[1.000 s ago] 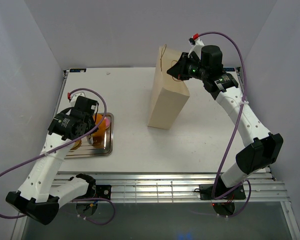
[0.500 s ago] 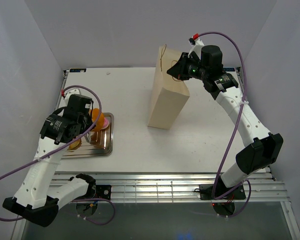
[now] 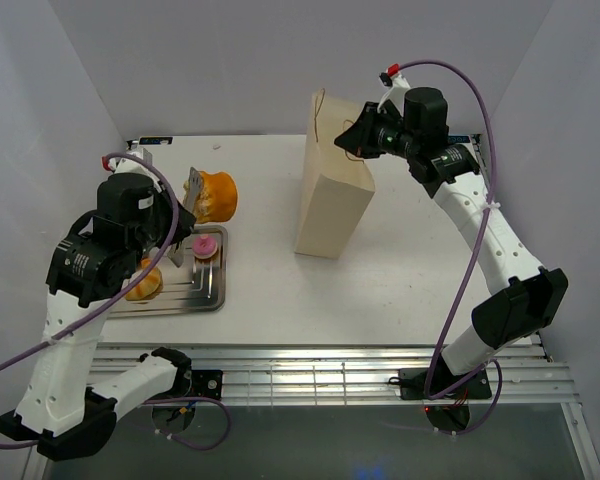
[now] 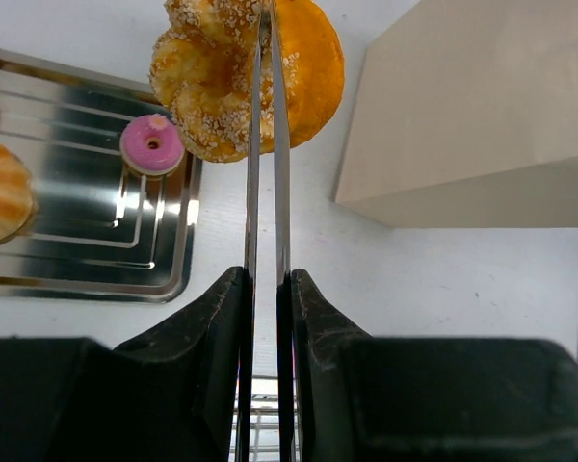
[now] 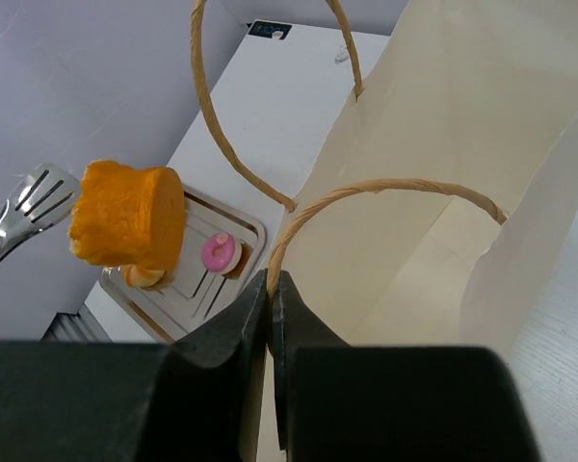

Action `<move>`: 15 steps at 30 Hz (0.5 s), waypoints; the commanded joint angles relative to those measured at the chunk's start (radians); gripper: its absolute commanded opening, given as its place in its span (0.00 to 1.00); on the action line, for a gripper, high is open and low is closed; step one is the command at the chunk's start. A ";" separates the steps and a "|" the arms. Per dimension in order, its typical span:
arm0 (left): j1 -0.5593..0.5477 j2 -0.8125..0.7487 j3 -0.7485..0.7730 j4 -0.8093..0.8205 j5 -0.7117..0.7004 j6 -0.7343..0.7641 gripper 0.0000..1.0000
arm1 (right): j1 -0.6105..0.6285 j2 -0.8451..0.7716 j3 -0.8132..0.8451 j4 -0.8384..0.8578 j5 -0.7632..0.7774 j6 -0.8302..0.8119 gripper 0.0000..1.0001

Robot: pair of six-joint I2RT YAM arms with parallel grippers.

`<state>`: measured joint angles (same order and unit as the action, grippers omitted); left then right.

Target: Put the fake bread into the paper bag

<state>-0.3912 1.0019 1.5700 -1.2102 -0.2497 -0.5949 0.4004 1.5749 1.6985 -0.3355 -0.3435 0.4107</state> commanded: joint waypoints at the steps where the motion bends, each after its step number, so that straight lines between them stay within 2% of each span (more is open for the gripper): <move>1: -0.003 0.004 0.064 0.104 0.105 0.012 0.00 | -0.002 -0.032 0.064 -0.010 -0.011 -0.010 0.08; 15: -0.003 0.064 0.260 0.274 0.377 0.000 0.00 | -0.002 -0.018 0.144 -0.010 -0.040 0.030 0.08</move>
<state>-0.3912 1.0756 1.7767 -1.0515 0.0402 -0.5884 0.4004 1.5749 1.8076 -0.3710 -0.3573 0.4206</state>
